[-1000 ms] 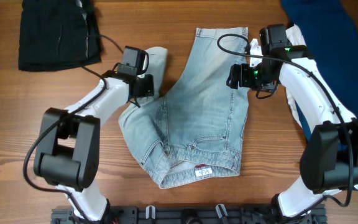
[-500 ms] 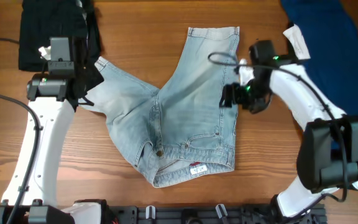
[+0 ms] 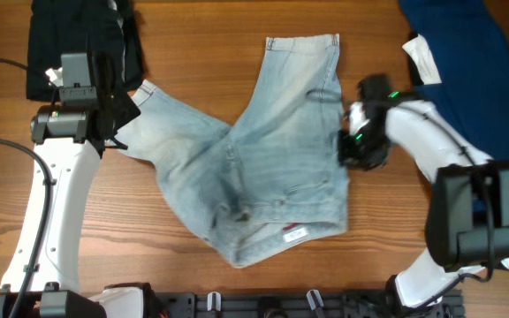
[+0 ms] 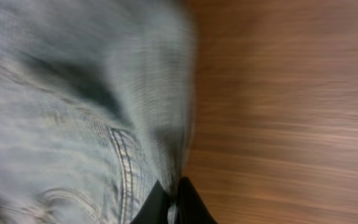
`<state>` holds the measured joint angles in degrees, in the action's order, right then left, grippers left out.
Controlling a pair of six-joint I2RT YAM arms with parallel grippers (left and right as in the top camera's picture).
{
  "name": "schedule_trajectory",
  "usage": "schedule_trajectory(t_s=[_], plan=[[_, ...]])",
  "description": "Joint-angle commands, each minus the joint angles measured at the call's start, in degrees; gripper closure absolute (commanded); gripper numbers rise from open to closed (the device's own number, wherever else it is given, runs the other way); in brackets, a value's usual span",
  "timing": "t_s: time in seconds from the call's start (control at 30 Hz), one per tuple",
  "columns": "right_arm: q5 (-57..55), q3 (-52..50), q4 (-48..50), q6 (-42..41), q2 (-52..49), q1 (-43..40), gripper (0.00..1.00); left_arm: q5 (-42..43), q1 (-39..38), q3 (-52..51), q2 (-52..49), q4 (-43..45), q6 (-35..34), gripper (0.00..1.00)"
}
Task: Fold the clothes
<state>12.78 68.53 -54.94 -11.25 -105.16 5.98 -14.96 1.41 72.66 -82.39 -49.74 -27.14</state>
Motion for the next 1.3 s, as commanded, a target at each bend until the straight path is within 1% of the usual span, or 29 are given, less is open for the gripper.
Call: schedule_trajectory(t_s=[0.0, 0.03, 0.13, 0.27, 0.3, 0.33, 0.37, 0.4, 0.5, 0.6, 0.67, 0.7, 0.77, 0.87, 0.9, 0.93, 1.0, 1.03, 1.1, 1.13, 1.17, 1.23, 1.27], plan=[[-3.8, 14.6, -3.9, 8.7, 1.8, -9.2, 0.96, 0.9, 0.2, 0.0, 0.0, 0.0, -0.3, 0.23], [-3.8, 19.0, -5.6, 12.3, 1.8, -12.8, 0.96, 2.3, 0.2, 0.0, 0.0, 0.5, -0.3, 0.23], [-3.5, 22.6, -4.2, 16.1, 1.5, -18.0, 0.96, 6.7, 0.2, 0.0, -0.4, 2.1, -0.3, 0.24], [-3.4, 22.6, 2.4, 16.6, 1.1, -22.1, 0.96, 8.5, -0.3, 0.0, -2.5, 5.2, -0.1, 0.23], [-3.4, 22.6, 3.2, 15.8, 1.1, -22.4, 0.78, 8.5, -0.7, 0.0, -3.3, 5.5, -0.1, 0.23], [-3.3, 22.7, 4.0, 13.7, 1.1, -22.4, 0.39, 8.5, -1.4, 0.0, -4.6, 5.7, -0.1, 0.22], [-1.7, 23.0, 3.9, 13.4, 1.1, -22.4, 0.07, 8.6, -2.1, 0.0, -5.9, 5.6, 0.2, 0.22], [0.9, 23.5, 3.3, 13.4, 1.2, -22.3, 0.0, 9.6, -2.9, 0.0, -7.4, 5.7, 2.0, 0.22], [10.4, 25.8, -0.9, 14.2, 1.6, -21.5, 0.0, 15.4, -5.6, 0.0, -13.5, 6.2, 9.4, 0.22], [16.2, 26.0, -1.2, 14.5, 2.1, -19.7, 0.0, 20.4, -6.8, 0.0, -19.8, 6.3, 15.1, 0.22], [19.5, 25.9, -1.5, 19.0, 2.1, -18.4, 0.0, 24.2, -7.0, 0.0, -23.0, 6.3, 18.2, 0.22], [19.7, 25.9, -1.4, 19.9, 2.1, -17.7, 0.0, 26.3, -7.1, 0.0, -24.8, 6.3, 20.3, 0.21], [19.6, 25.9, -1.0, 20.2, 2.1, -16.7, 0.0, 26.7, -7.3, 0.0, -27.3, 6.3, 22.0, 0.2], [19.4, 25.9, -0.4, 20.1, 2.1, -15.6, 0.01, 26.7, -7.8, 0.0, -29.3, 6.5, 22.9, 0.21], [19.4, 25.9, -0.3, 20.1, 2.1, -15.3, 0.02, 26.7, -8.2, 0.0, -30.0, 6.7, 22.9, 0.24], [19.4, 25.9, -0.2, 20.1, 2.1, -15.2, 0.07, 26.7, -8.5, 0.0, -30.5, 7.0, 23.0, 0.29], [19.4, 25.9, 0.0, 20.1, 2.1, -15.1, 0.19, 26.7, -9.8, 0.0, -31.4, 7.9, 25.3, 0.39], [19.4, 25.9, 0.0, 20.1, 2.1, -15.1, 0.23, 26.1, -10.2, -0.1, -31.6, 8.5, 25.4, 0.44], [19.4, 25.9, 0.0, 20.0, 2.1, -15.1, 0.32, 22.9, -10.8, -0.1, -31.8, 9.5, 24.7, 0.69], [19.4, 25.8, 0.0, 20.0, 2.1, -15.1, 0.36, 21.0, -10.8, -0.1, -31.7, 9.5, 22.4, 0.83], [19.4, 25.6, 0.1, 20.0, 2.1, -15.1, 0.39, 17.8, -10.5, -0.1, -31.7, 8.8, 18.4, 0.96], [18.2, 25.6, -0.2, 20.0, 2.0, -15.0, 0.44, 14.7, -9.7, -0.1, -31.7, 6.1, 13.6, 0.96], [16.5, 25.6, -0.4, 19.4, 2.0, -14.5, 0.45, 13.0, -8.7, -0.1, -31.7, 3.0, 11.5, 0.96]])
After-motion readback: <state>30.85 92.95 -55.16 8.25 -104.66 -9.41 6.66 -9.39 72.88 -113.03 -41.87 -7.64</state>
